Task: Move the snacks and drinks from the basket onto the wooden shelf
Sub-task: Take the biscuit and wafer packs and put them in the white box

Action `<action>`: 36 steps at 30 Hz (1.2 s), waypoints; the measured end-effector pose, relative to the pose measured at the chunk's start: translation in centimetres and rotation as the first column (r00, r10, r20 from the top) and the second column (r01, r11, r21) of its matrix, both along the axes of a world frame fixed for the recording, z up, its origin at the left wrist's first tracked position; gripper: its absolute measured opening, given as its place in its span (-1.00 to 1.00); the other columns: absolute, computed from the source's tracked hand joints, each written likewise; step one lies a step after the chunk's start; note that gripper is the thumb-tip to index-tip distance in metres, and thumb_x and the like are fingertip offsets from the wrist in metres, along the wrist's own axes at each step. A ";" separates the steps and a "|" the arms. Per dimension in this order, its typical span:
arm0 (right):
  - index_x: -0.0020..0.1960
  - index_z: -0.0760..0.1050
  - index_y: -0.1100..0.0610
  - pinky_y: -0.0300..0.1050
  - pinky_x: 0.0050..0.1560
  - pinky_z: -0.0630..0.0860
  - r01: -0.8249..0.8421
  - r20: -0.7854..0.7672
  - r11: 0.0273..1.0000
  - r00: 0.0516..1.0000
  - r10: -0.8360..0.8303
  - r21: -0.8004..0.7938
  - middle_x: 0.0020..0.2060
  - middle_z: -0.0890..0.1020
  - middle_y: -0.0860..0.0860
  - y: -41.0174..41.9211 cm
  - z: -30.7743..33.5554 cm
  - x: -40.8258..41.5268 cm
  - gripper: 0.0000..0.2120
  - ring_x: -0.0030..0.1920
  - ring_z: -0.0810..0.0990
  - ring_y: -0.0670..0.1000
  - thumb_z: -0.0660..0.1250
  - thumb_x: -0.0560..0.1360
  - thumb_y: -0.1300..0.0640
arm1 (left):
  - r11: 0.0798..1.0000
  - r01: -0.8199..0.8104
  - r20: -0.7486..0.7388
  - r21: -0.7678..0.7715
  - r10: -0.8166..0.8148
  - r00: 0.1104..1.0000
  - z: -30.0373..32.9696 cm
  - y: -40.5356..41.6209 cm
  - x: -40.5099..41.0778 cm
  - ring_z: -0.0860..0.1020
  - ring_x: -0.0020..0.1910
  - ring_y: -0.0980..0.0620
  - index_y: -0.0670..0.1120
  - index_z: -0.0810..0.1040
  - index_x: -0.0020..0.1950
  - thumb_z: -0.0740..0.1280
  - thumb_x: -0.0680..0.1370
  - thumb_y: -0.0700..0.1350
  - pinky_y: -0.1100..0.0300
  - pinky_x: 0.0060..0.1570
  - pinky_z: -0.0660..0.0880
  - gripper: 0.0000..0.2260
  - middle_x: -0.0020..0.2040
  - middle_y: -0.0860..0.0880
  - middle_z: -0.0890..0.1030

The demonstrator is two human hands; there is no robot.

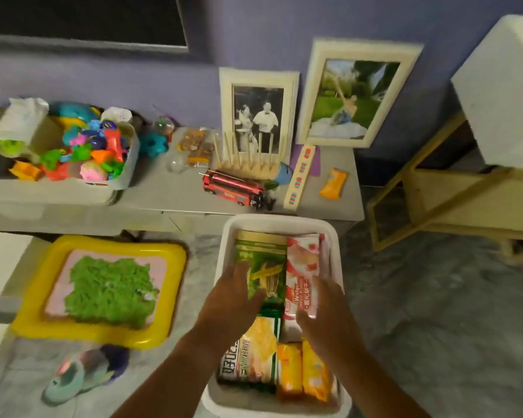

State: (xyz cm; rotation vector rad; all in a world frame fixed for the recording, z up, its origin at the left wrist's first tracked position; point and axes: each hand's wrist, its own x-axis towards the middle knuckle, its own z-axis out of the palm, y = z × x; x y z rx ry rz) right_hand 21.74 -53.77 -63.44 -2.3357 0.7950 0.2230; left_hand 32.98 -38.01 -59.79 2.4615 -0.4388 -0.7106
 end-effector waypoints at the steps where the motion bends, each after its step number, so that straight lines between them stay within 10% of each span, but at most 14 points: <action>1: 0.46 0.24 -0.09 -0.01 0.32 0.47 0.026 -0.018 1.000 0.999 -0.026 -0.005 0.41 0.40 -0.04 0.0 -1.6 0.5 -0.42 0.38 0.42 0.00 0.38 0.51 -0.04 | 1.000 -0.012 -0.041 -0.012 0.012 0.999 -1.9 -0.7 0.3 0.40 0.37 -0.04 0.00 0.25 0.48 0.33 0.58 0.00 0.13 0.28 0.36 -0.49 0.42 -0.02 0.37; 4: 0.32 0.32 -0.10 -0.03 0.04 0.65 0.140 0.019 0.988 0.990 -0.139 -0.060 0.21 0.52 -0.03 0.3 -4.8 2.4 -0.57 0.19 0.57 0.02 0.33 0.49 0.06 | 0.993 -0.120 -0.101 0.015 0.121 0.988 -6.8 -2.2 1.1 0.45 0.32 -0.12 -0.02 0.32 0.42 0.38 0.51 0.02 -0.01 0.29 0.46 -0.49 0.35 -0.08 0.44; 11: 0.55 0.09 0.04 0.03 0.34 0.41 0.307 0.095 0.926 0.951 -0.293 -0.220 0.39 0.39 0.09 1.2 -5.1 4.1 -0.22 0.36 0.41 0.11 0.43 0.49 -0.07 | 0.957 -0.182 0.037 0.225 0.178 0.983 -9.1 -4.3 0.0 0.43 0.30 -0.23 -0.12 0.23 0.41 0.38 0.50 -0.01 -0.10 0.32 0.36 -0.43 0.29 -0.21 0.45; 23: 0.58 -0.04 -0.21 -0.22 0.03 0.57 0.133 0.058 0.986 0.990 -0.128 -0.103 0.30 0.34 0.02 -1.1 -3.3 3.0 -0.26 0.13 0.47 -0.06 0.34 0.58 0.02 | 0.987 -0.125 0.030 -0.098 0.129 0.991 -7.0 -3.4 1.2 0.45 0.06 0.08 0.16 0.39 0.27 0.52 0.43 -0.21 0.30 -0.04 0.52 -0.46 0.16 0.03 0.41; 31: 0.36 0.28 -0.24 -0.32 -0.16 0.58 0.301 0.214 0.934 0.916 -0.339 0.192 0.16 0.47 -0.11 -5.9 8.3 1.5 -0.59 0.00 0.58 -0.13 0.25 0.56 -0.23 | 0.921 -0.178 0.000 -0.346 0.190 0.982 6.5 -5.4 3.9 0.55 0.12 0.01 0.29 0.39 0.15 0.46 0.45 -0.31 0.01 0.05 0.57 -0.45 0.13 0.08 0.55; 36: 0.42 0.19 -0.28 -0.51 -0.05 0.39 0.190 0.445 0.957 0.853 -0.272 0.221 0.27 0.35 -0.19 -13.7 20.1 1.0 -0.50 0.21 0.43 -0.30 0.29 0.55 -0.10 | 0.842 -0.100 0.011 -0.530 0.125 0.992 19.4 -10.9 4.6 0.62 0.01 0.20 0.27 0.43 0.09 0.49 0.44 -0.33 0.30 -0.08 0.55 -0.46 0.01 0.39 0.59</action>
